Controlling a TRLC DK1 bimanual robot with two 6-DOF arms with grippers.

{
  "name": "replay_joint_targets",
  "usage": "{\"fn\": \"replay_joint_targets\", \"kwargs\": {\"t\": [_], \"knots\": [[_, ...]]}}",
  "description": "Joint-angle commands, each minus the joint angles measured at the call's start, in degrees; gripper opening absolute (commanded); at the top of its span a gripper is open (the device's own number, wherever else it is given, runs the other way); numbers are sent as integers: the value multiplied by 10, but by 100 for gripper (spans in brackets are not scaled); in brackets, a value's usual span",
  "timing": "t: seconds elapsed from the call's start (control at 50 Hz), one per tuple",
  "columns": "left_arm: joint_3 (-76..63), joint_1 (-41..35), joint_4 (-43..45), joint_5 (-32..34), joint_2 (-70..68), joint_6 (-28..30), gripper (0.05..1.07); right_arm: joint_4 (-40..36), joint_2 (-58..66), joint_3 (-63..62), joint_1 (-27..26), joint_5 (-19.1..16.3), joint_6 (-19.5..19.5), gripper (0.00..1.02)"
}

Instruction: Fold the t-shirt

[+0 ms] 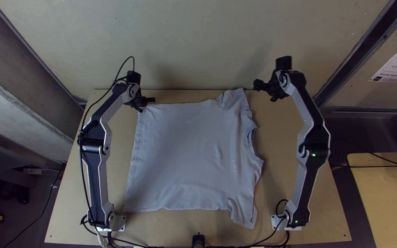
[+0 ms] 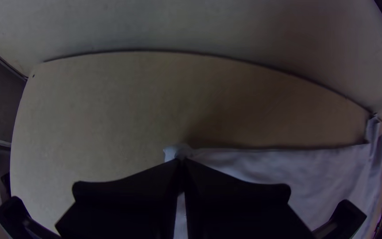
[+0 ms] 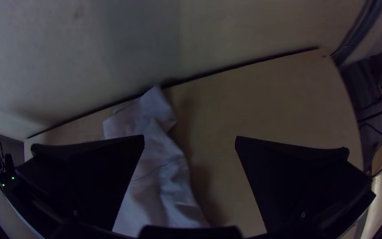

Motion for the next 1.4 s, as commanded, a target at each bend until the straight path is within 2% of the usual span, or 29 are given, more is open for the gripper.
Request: {"fn": "replay_joint_targets", "kwargs": {"t": [0.0, 0.12, 0.22, 0.34, 0.44, 0.56, 0.82, 0.86, 0.92, 1.0, 1.1, 1.16, 1.22, 1.38], "knots": [[8, -5, -14, 10, -59, -8, 8, -29, 51, 76, 11, -21, 25, 92], [7, -11, -30, 10, -70, -9, 8, -9, 75, 86, 18, -32, 46, 83], [7, -14, -40, 10, -71, -10, 8, -1, 94, 93, 19, -42, 66, 83], [5, -18, -41, 10, -70, -11, 8, 10, 117, 96, 21, -46, 70, 83], [5, -21, -41, 10, -70, -11, 8, 35, 133, 96, 22, -50, 70, 72], [2, -23, -44, 10, -70, -13, 8, 64, 147, 98, 23, -52, 80, 72], [-2, -25, -51, 10, -71, -15, 8, 78, 172, 113, 41, -57, 99, 71], [-2, -25, -53, 10, -71, -16, 8, 84, 176, 113, 43, -57, 102, 64], [-2, -25, -57, 10, -71, -18, 8, 89, 185, 114, 44, -57, 114, 47], [-2, -25, -60, 10, -71, -18, 8, 86, 187, 113, 45, -57, 116, 42], [-2, -24, -61, 10, -71, -18, 8, 90, 187, 114, 44, -57, 116, 16], [-2, -22, -60, 10, -71, -18, 8, 93, 186, 114, 42, -56, 115, 14], [-2, -20, -60, 10, -70, -18, 8, 97, 186, 116, 39, -54, 113, 2], [-1, -21, -59, 10, -72, -19, 8, 84, 169, 115, 31, -44, 107, 2]]}}
